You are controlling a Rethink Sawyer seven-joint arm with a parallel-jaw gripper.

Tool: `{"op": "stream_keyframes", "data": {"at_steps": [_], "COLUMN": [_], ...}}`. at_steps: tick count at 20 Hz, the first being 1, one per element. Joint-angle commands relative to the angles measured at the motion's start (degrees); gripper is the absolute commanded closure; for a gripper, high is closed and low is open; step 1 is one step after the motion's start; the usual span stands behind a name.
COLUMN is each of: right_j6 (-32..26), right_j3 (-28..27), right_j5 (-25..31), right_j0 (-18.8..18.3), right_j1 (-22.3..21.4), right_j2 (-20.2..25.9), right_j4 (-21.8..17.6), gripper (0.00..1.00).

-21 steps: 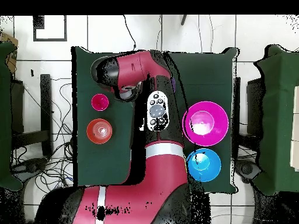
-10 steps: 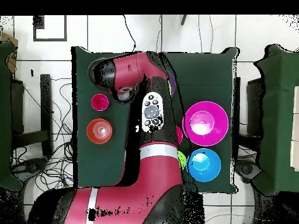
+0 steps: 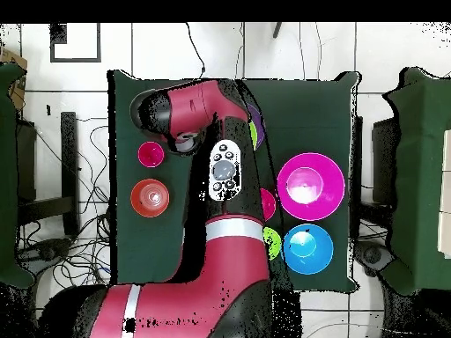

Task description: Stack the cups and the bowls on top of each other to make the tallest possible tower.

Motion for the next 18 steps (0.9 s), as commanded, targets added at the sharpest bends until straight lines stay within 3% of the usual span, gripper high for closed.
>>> {"op": "stream_keyframes", "data": {"at_steps": [1, 5, 9, 15, 18], "right_j6": [9.39, 7.37, 6.75, 6.45, 8.94], "right_j3": [4.82, 9.77, 11.25, 11.77, 10.27], "right_j5": [-2.92, 6.18, 15.26, 18.46, 17.2], "right_j0": [1.05, 1.72, 2.48, 2.82, 3.81], "right_j1": [-0.76, -9.33, -14.75, -16.89, -15.02], "right_j2": [1.0, 1.82, 2.05, 1.72, 1.72], "right_j4": [1.61, 7.06, 11.67, 14.2, 14.74], "gripper": [0.0, 0.0, 0.0, 0.0, 0.0]}}
